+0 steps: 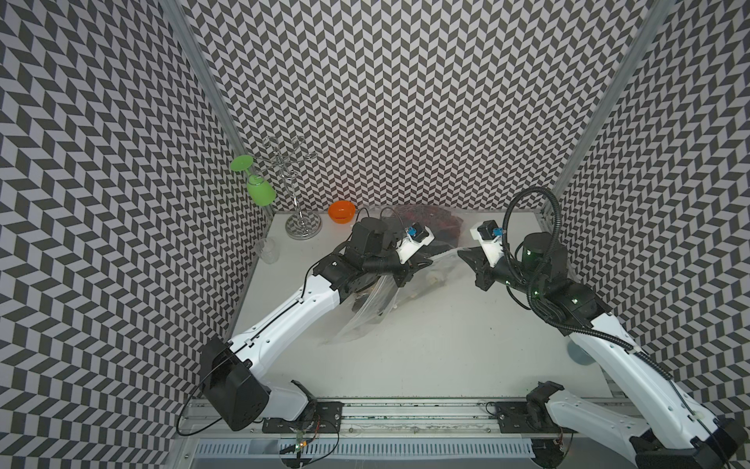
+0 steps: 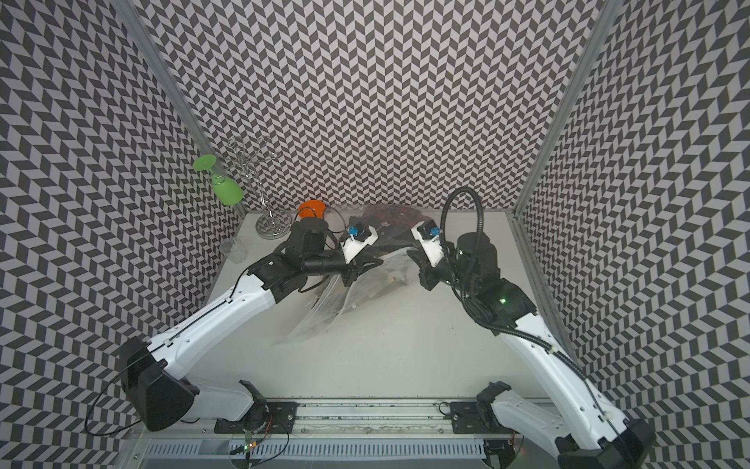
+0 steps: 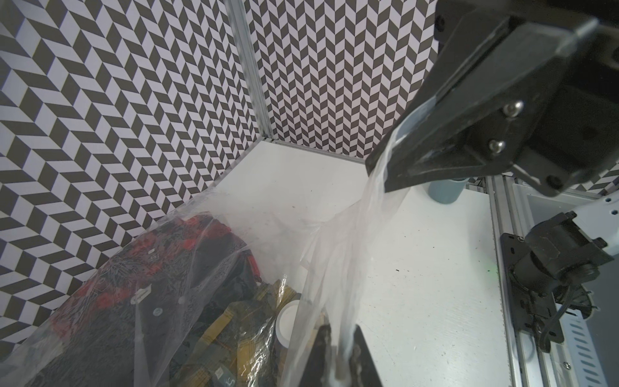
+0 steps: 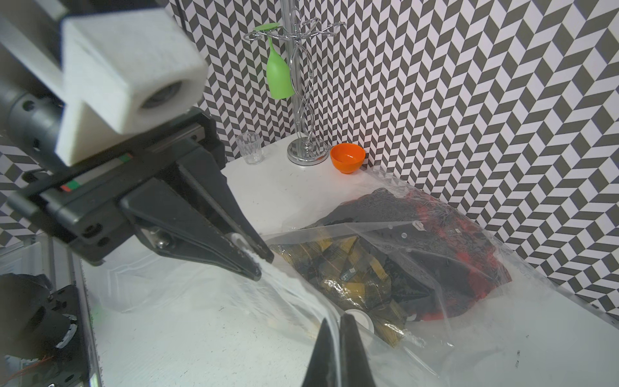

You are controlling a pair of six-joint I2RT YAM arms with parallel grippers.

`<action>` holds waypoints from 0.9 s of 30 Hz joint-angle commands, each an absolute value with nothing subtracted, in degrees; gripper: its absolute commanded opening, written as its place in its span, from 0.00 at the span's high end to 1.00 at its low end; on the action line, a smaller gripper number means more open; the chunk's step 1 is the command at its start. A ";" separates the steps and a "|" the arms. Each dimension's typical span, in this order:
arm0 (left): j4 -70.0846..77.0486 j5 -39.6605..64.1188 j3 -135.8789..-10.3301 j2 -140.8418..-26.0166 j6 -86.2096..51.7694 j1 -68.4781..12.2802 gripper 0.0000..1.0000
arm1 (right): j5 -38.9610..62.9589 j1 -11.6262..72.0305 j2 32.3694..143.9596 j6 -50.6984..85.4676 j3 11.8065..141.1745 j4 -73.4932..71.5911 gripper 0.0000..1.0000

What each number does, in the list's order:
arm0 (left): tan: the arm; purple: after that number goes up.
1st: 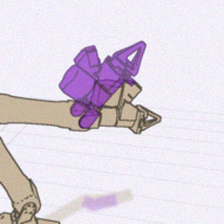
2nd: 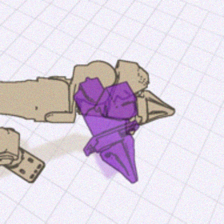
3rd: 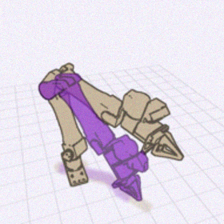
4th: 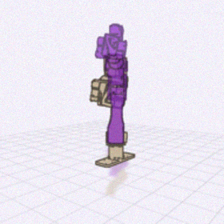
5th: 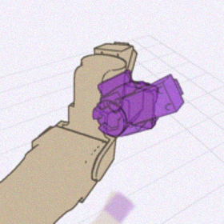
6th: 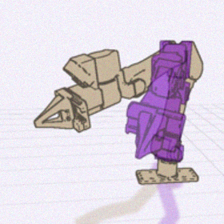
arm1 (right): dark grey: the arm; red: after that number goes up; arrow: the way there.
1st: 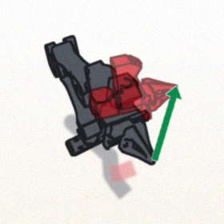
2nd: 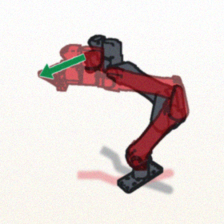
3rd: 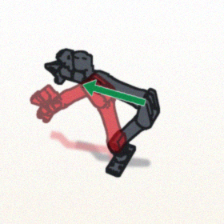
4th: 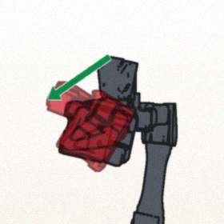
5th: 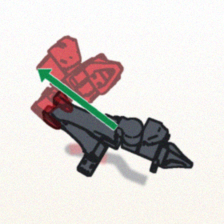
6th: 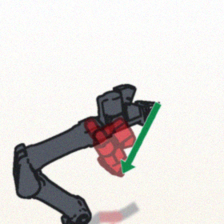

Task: Place the folded shirt into the vacuum bag
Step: Close the vacuum bag at the center of the board.

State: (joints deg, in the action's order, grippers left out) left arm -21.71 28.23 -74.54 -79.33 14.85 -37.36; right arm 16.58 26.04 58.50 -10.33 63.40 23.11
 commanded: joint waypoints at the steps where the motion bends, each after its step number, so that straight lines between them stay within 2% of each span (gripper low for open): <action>1: -35.51 20.34 -71.26 -75.98 14.24 -33.25 0.94 | 5.03 20.75 55.37 -10.46 67.15 15.46 1.00; 3: -33.80 20.59 -70.17 -75.03 14.24 -33.05 1.00 | 9.79 20.76 55.44 -11.03 67.10 16.58 1.00; 5: -30.28 21.97 -69.97 -74.29 14.95 -33.05 1.00 | 19.64 20.87 55.72 -12.76 67.23 18.87 0.99; 7: -26.15 23.77 -70.71 -73.56 16.10 -33.30 1.00 | 26.54 21.09 55.29 -12.69 67.85 21.40 0.63; 8: -23.37 25.73 -70.64 -72.80 17.07 -33.58 1.00 | 28.44 21.22 55.22 -13.33 68.85 23.11 0.51; 9: -20.44 27.57 -70.27 -71.89 17.79 -33.87 1.00 | 28.42 21.35 55.21 -14.05 70.42 25.58 0.42; 12: -17.45 32.81 -70.67 -71.11 21.10 -34.70 1.00 | 23.82 23.65 57.44 -17.97 77.75 32.90 0.30; 15: -19.94 34.95 -72.88 -72.74 24.41 -35.23 1.00 | 21.23 28.14 61.56 -20.83 81.90 38.33 0.26; 20: -20.92 36.74 -74.08 -73.37 26.04 -35.51 1.00 | 17.77 30.28 64.01 -24.03 79.68 38.35 0.21; 27: -21.54 37.97 -74.91 -73.58 26.21 -35.33 1.00 | 21.39 30.42 66.37 -23.68 77.39 36.85 0.23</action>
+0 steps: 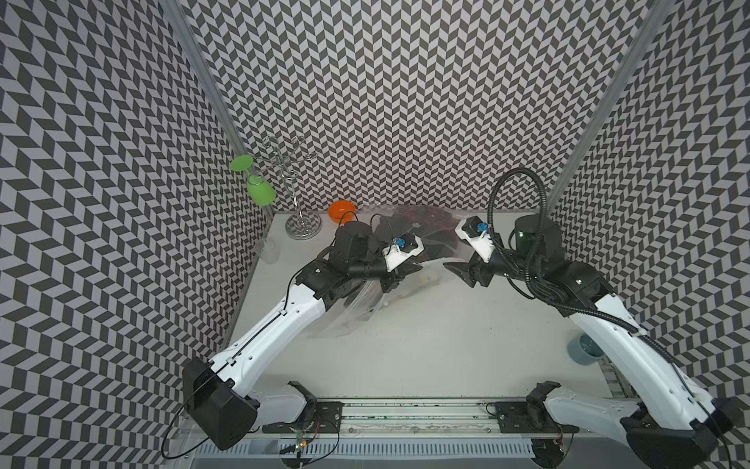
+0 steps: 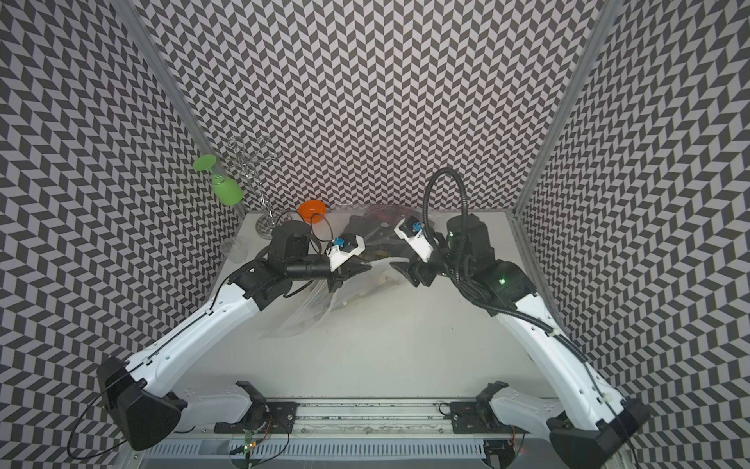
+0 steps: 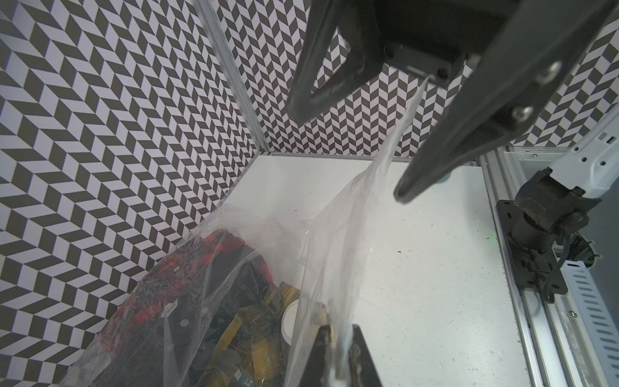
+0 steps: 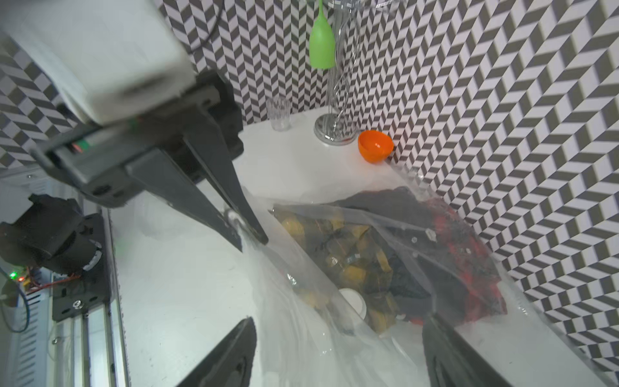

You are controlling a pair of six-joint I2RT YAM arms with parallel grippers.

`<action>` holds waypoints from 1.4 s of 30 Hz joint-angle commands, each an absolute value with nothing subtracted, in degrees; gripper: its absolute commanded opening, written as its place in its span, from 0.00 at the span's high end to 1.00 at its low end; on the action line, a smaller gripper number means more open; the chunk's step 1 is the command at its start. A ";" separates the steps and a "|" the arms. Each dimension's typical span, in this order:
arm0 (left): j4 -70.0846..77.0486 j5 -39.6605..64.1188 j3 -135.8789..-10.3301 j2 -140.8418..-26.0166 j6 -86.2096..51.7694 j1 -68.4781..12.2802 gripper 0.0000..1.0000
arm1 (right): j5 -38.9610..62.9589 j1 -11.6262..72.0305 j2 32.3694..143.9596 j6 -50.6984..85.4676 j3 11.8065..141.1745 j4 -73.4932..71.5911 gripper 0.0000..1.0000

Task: Place the folded shirt into the vacuum bag
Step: Close the vacuum bag at the center of the board.

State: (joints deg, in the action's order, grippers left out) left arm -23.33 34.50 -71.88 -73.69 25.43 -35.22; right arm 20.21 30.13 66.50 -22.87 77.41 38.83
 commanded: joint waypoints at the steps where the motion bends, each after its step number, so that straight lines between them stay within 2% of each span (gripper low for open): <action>1: -21.45 38.42 -74.88 -73.73 26.06 -35.32 1.00 | 21.81 30.41 66.80 -23.36 77.39 36.23 0.24; 8: -21.80 38.46 -75.05 -74.50 25.52 -35.51 1.00 | 26.02 31.94 68.62 -21.59 77.53 32.42 0.36; 14: -21.93 37.20 -76.10 -75.18 24.62 -35.51 1.00 | 24.64 32.31 70.27 -23.87 77.61 35.29 0.64; 16: -22.15 36.88 -76.47 -75.32 24.52 -35.51 1.00 | 24.32 32.30 70.39 -23.96 77.10 35.42 0.62; 18: -22.21 36.58 -76.60 -75.47 24.48 -35.51 1.00 | 25.20 32.28 70.41 -23.93 76.77 35.51 0.50; 20: -22.32 36.47 -76.69 -75.67 24.48 -35.51 1.00 | 25.10 32.30 70.14 -23.89 76.09 35.39 0.44; 22: -22.32 36.54 -76.73 -75.72 24.45 -35.52 1.00 | 24.84 32.34 70.39 -24.09 75.85 35.31 0.45; 25: -22.15 36.83 -76.73 -76.01 24.13 -35.51 1.00 | 26.15 32.34 71.07 -23.50 76.47 34.93 0.52; 26: -22.06 36.90 -76.73 -76.01 24.06 -35.51 1.00 | 26.87 32.31 71.46 -23.13 76.79 34.79 0.56; 28: -21.89 36.70 -76.73 -76.05 23.76 -35.51 1.00 | 28.20 32.35 72.14 -22.48 77.33 34.50 0.71; 30: -21.95 36.34 -76.83 -76.01 23.53 -35.51 1.00 | 28.07 32.37 72.26 -21.35 77.26 33.29 0.94; 31: -22.19 35.68 -76.93 -75.94 23.46 -35.51 1.00 | 27.00 32.36 72.00 -20.47 76.82 32.38 1.00; 33: -23.24 32.08 -77.14 -75.63 22.95 -35.46 1.00 | 21.84 32.39 70.56 -18.56 75.13 30.63 1.00; 37: -30.06 21.15 -77.16 -75.29 22.65 -35.00 0.98 | 2.95 32.26 65.74 -17.11 72.68 27.31 1.00; 42: -35.84 17.74 -74.74 -76.32 20.14 -34.98 0.90 | -6.14 32.23 62.11 -13.92 71.42 22.06 1.00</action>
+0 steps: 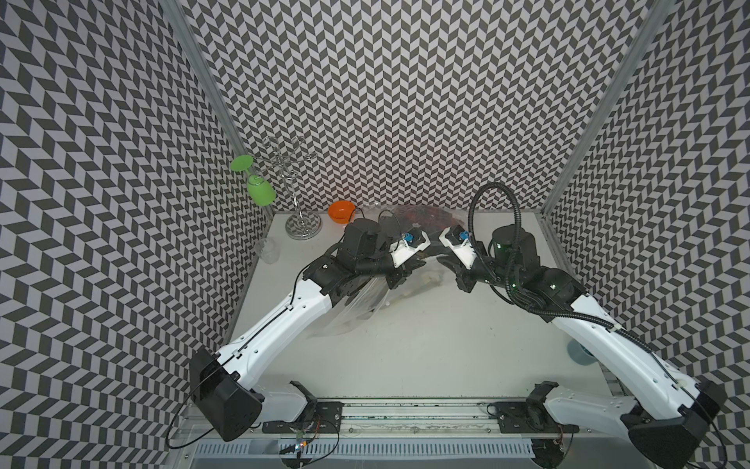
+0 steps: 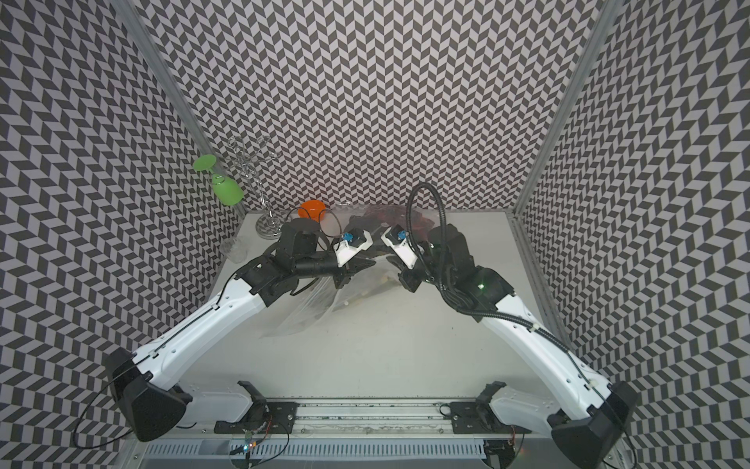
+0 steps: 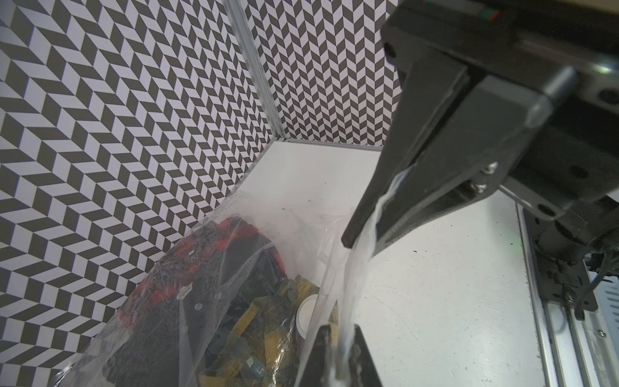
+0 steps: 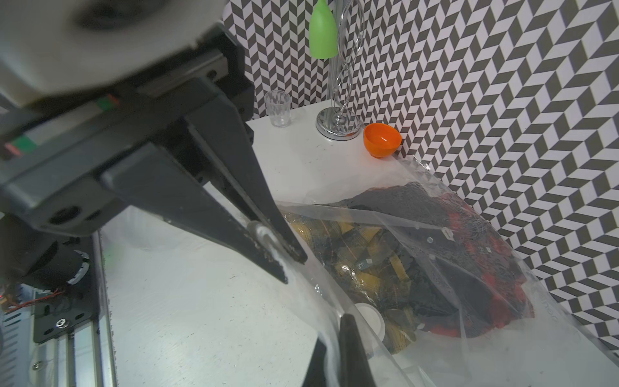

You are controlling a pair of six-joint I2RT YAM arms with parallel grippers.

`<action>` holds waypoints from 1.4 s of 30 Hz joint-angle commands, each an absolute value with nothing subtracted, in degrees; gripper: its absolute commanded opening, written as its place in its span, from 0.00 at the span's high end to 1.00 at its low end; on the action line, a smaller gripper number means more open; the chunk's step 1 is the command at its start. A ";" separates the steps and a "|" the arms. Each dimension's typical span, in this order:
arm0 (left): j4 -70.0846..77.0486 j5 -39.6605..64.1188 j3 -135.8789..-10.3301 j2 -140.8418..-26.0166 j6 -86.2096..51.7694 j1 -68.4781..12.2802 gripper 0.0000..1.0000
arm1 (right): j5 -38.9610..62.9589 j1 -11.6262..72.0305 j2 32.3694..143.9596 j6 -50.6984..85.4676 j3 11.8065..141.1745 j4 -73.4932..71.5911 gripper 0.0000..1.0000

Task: Place the folded shirt into the vacuum bag
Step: Close the vacuum bag at the center of the board.

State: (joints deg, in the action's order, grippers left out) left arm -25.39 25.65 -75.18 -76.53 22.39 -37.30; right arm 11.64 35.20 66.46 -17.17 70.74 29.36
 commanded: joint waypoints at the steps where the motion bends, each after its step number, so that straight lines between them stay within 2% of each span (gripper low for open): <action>1: -36.73 18.23 -74.66 -76.61 19.58 -34.99 0.89 | -7.12 32.28 61.73 -13.34 71.05 21.15 1.00; 6: -40.07 15.38 -75.61 -77.00 18.28 -34.55 0.91 | -10.37 31.45 60.51 -12.83 70.11 19.69 1.00; 20: -46.08 16.44 -76.39 -74.12 15.86 -34.37 0.88 | -7.08 24.24 59.05 -11.46 70.33 18.11 1.00; 26: -47.49 13.29 -76.61 -74.64 15.79 -34.20 0.92 | -7.09 20.51 58.62 -11.66 70.62 17.46 1.00; 42: -48.34 14.31 -75.12 -73.79 13.89 -34.19 0.94 | -7.48 9.37 65.23 -4.70 74.81 12.04 1.00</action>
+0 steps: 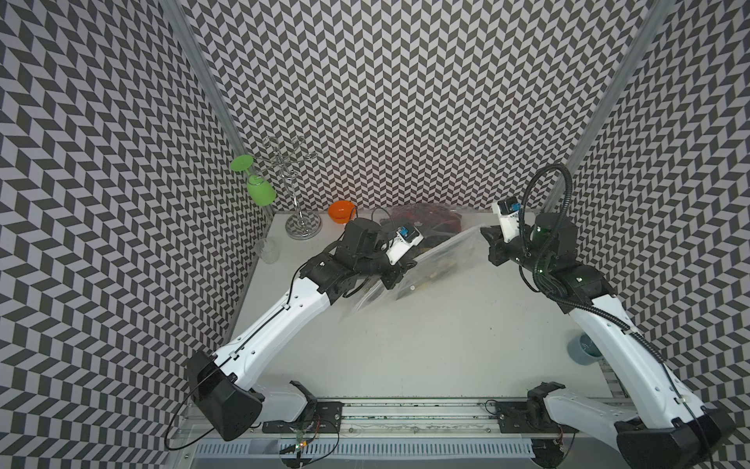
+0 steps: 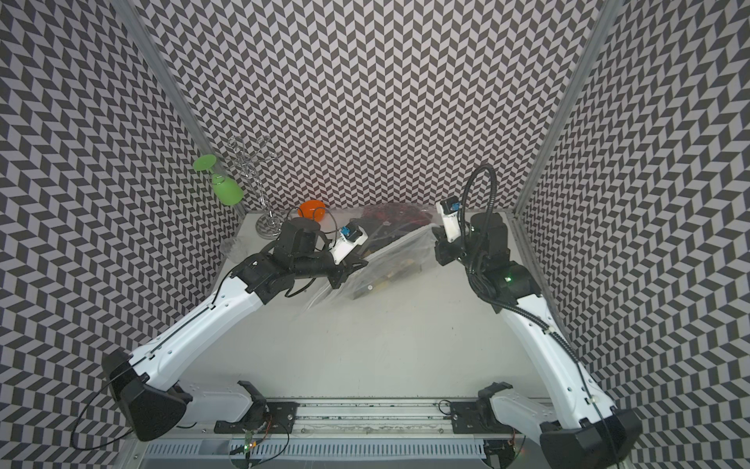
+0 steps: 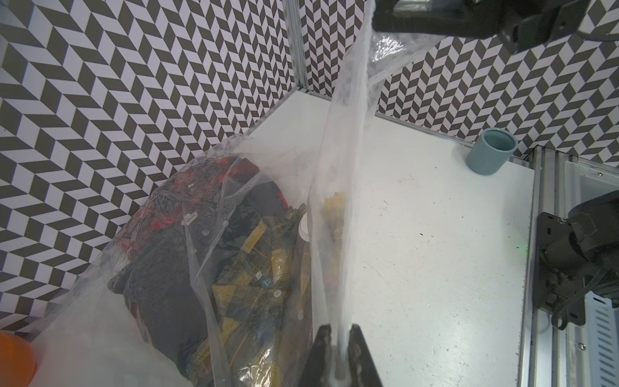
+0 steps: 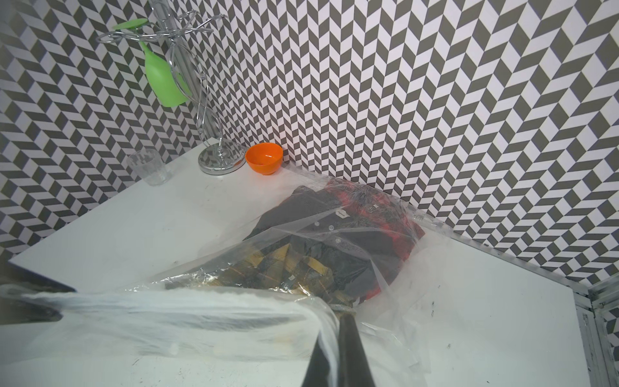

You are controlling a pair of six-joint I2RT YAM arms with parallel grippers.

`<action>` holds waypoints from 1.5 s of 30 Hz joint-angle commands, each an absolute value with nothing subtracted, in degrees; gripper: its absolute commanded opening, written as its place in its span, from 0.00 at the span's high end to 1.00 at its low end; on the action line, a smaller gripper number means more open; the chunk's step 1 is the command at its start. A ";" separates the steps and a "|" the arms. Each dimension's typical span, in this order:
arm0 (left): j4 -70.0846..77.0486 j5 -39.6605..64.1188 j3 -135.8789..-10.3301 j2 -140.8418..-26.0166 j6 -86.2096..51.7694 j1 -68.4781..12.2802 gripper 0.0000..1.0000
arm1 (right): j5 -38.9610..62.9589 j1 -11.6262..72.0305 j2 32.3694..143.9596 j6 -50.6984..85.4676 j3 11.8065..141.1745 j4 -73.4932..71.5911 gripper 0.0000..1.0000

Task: Place the folded shirt into the vacuum bag
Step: Close the vacuum bag at the center of the board.

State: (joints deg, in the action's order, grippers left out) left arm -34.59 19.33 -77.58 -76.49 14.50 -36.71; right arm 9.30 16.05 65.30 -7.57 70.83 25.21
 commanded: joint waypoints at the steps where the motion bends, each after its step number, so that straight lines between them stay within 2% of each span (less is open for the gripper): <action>1: -48.17 14.37 -74.68 -73.78 13.89 -34.19 0.94 | -7.44 8.56 65.58 -4.36 75.19 11.60 1.00; 18: -50.82 14.65 -72.42 -72.09 11.71 -34.62 0.94 | -8.30 0.42 71.62 -1.30 80.87 7.22 1.00; 45: -57.03 15.17 -71.90 -70.46 8.25 -37.52 0.94 | -9.54 -4.93 77.85 0.00 86.38 3.60 1.00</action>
State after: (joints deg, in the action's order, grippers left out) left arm -38.26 17.80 -74.48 -72.97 8.32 -38.04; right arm 10.15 2.24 77.43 -1.74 81.84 23.09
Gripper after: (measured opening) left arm 0.108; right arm 0.047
